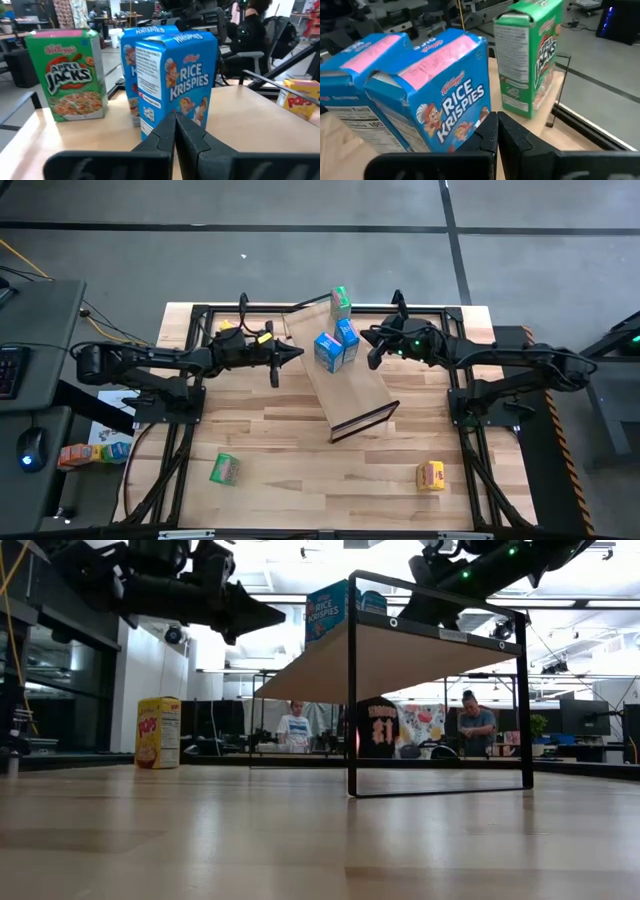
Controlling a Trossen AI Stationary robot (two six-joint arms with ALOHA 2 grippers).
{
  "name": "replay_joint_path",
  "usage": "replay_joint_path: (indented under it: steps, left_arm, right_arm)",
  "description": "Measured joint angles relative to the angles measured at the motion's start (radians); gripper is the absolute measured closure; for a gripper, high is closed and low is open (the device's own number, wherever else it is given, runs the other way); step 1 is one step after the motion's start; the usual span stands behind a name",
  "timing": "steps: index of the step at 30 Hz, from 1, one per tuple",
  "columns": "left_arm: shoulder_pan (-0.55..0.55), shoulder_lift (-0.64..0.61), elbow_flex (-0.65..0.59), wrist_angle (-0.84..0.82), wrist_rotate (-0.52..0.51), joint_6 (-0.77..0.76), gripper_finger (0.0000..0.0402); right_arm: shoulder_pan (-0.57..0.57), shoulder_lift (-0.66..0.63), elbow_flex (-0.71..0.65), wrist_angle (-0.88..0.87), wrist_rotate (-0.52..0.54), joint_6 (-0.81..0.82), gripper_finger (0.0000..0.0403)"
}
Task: Stack cereal on shelf
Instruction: Put the blue cereal box on the shelf aligned with the other blue cereal box
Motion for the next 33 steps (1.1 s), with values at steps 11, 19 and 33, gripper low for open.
replay_joint_path:
  steps: [11, 19, 33]
  left_arm:
    - [0.0, 0.111, 0.047, 0.025, 0.01, -0.031, 0.0401]
    - [0.0, 0.229, 0.115, 0.022, 0.011, -0.044, 0.0401]
    - [0.0, 0.25, 0.141, 0.02, -0.011, -0.044, 0.0401]
  right_arm:
    - [-0.006, 0.059, 0.0, 0.06, -0.087, -0.022, 0.0403]
    - [-0.006, 0.058, 0.0, 0.049, -0.089, -0.033, 0.0403]
    - [-0.004, 0.058, 0.0, 0.016, -0.162, -0.04, 0.0403]
